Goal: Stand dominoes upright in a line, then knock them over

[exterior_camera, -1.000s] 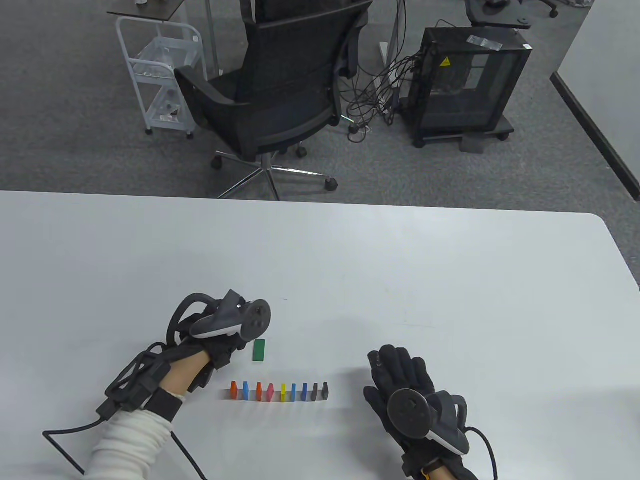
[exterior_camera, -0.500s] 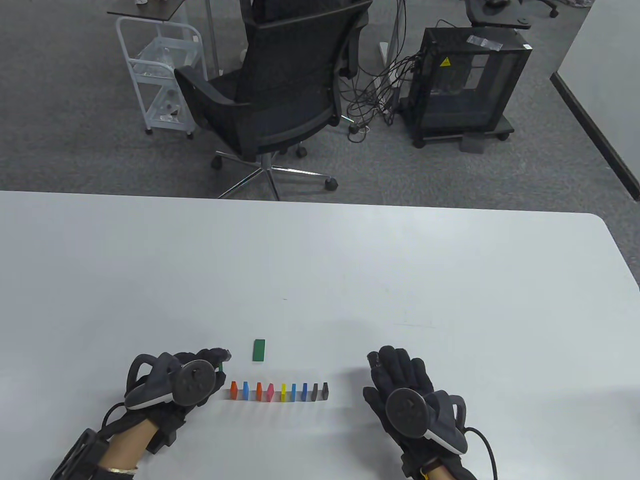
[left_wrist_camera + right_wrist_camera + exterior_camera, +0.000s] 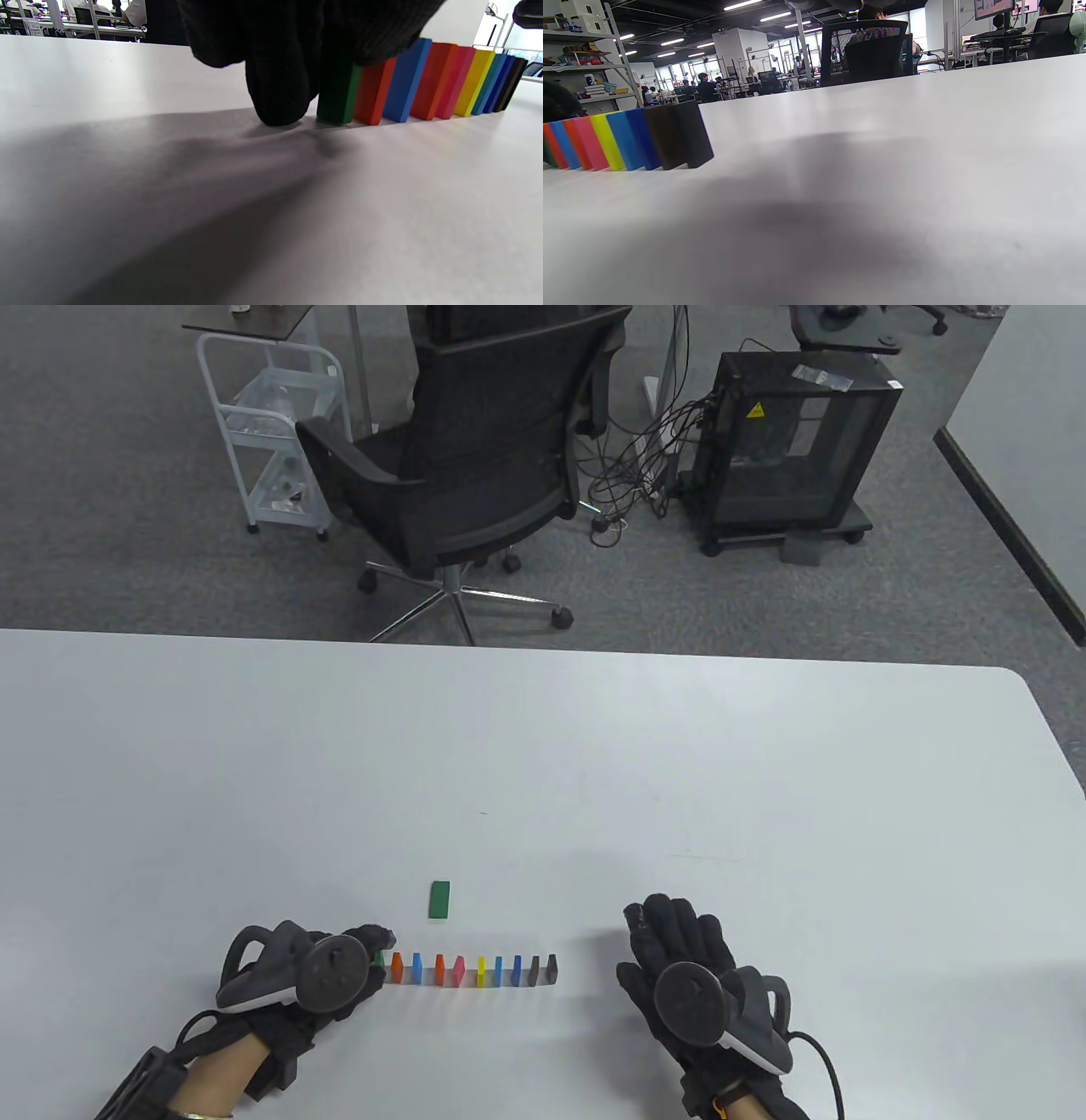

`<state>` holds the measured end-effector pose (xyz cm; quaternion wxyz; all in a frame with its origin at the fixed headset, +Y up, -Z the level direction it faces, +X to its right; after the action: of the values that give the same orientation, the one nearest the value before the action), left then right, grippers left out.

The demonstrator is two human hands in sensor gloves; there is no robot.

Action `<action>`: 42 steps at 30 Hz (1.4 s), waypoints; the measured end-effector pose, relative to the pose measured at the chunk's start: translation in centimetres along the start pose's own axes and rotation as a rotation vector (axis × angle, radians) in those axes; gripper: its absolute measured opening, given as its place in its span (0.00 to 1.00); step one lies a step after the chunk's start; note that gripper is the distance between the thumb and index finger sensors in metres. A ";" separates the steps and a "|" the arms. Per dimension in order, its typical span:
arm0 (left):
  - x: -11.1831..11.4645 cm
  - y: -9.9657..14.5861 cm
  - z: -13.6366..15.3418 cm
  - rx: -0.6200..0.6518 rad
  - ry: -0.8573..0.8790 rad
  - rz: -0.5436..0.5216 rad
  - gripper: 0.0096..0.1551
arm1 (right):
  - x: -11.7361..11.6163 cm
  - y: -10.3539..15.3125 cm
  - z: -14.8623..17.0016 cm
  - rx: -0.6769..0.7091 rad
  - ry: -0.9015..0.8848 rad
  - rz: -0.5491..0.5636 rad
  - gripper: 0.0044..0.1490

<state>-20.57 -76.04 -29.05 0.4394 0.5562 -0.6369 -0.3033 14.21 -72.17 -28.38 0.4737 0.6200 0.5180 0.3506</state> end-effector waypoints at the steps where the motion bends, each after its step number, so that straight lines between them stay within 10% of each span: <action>1: 0.0 0.0 0.0 0.001 0.000 0.001 0.30 | 0.0 0.0 0.0 0.000 0.000 -0.002 0.44; 42: -2.1 0.6 0.1 -0.057 0.015 0.055 0.36 | -0.2 -0.1 0.0 0.000 -0.007 -0.012 0.44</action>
<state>-20.95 -73.89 -29.04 0.4681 0.5280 -0.6396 -0.3049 14.12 -72.36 -28.48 0.4776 0.6180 0.5201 0.3455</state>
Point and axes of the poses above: the tracker on the back of each hand, its own z axis roughly to the little-finger side, its own y axis roughly from the fingertips to the wrist, x = y × z, the point moved 4 cm from there along -y, roughly from the wrist to the fingertips, and after that the axes turned 1 degree about -x, right-handed, at the moved point
